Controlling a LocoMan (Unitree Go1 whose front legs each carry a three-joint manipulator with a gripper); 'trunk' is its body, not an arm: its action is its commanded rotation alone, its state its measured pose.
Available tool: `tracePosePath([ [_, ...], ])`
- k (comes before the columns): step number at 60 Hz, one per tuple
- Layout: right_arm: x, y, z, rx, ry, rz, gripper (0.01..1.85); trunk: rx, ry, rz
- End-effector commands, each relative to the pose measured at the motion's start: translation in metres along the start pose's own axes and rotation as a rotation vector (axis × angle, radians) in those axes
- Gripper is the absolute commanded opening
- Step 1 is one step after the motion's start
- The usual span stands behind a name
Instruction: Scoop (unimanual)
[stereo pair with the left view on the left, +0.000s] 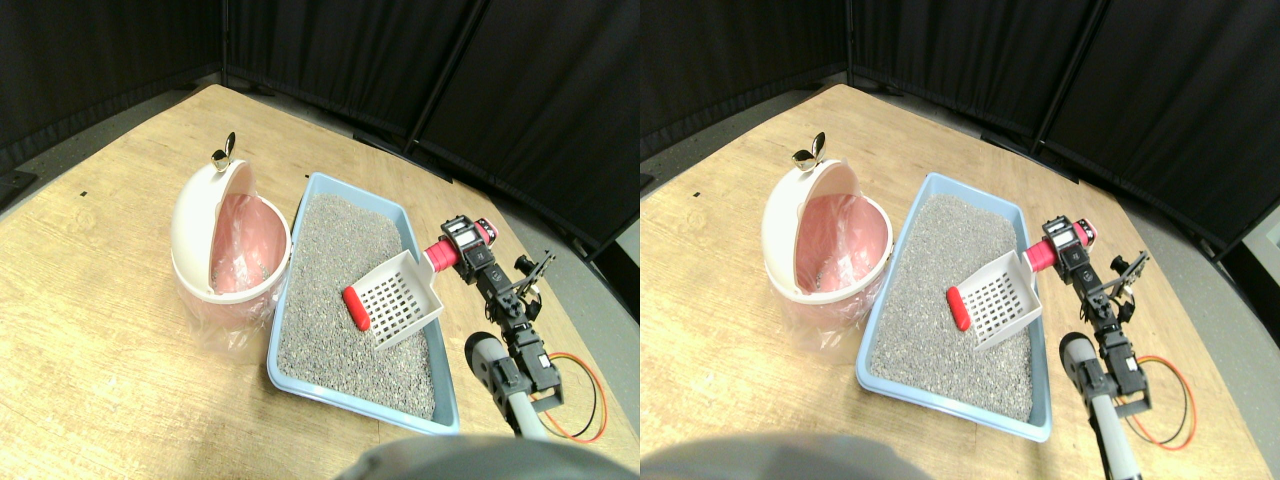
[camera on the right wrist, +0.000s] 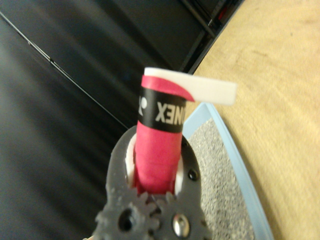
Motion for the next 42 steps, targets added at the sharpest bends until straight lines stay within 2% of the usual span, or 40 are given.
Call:
tracePosePath([
  [1,-0.003,0.031,-0.014,0.000,0.002,0.142,0.05,-0.017,0.033,0.025],
  [7,-0.004,0.040,-0.017,0.020,-0.008,0.149,0.05,-0.018,0.035,0.025],
  [20,-0.001,0.042,-0.017,0.051,-0.009,0.142,0.05,-0.017,0.032,0.023],
  [28,0.004,0.029,-0.015,0.105,0.008,0.059,0.05,-0.015,0.030,0.022],
  [33,0.006,0.021,-0.013,0.143,0.000,0.031,0.05,-0.013,0.022,0.021],
  [34,0.007,0.015,-0.012,0.234,0.004,-0.008,0.05,-0.012,0.021,0.019],
  [38,0.007,0.008,-0.010,0.294,-0.001,-0.021,0.05,-0.009,0.018,0.016],
  [40,0.007,0.002,-0.008,0.392,0.002,-0.063,0.05,-0.007,0.015,0.013],
  [42,0.007,-0.001,-0.007,0.414,0.013,-0.084,0.05,-0.007,0.014,0.012],
])
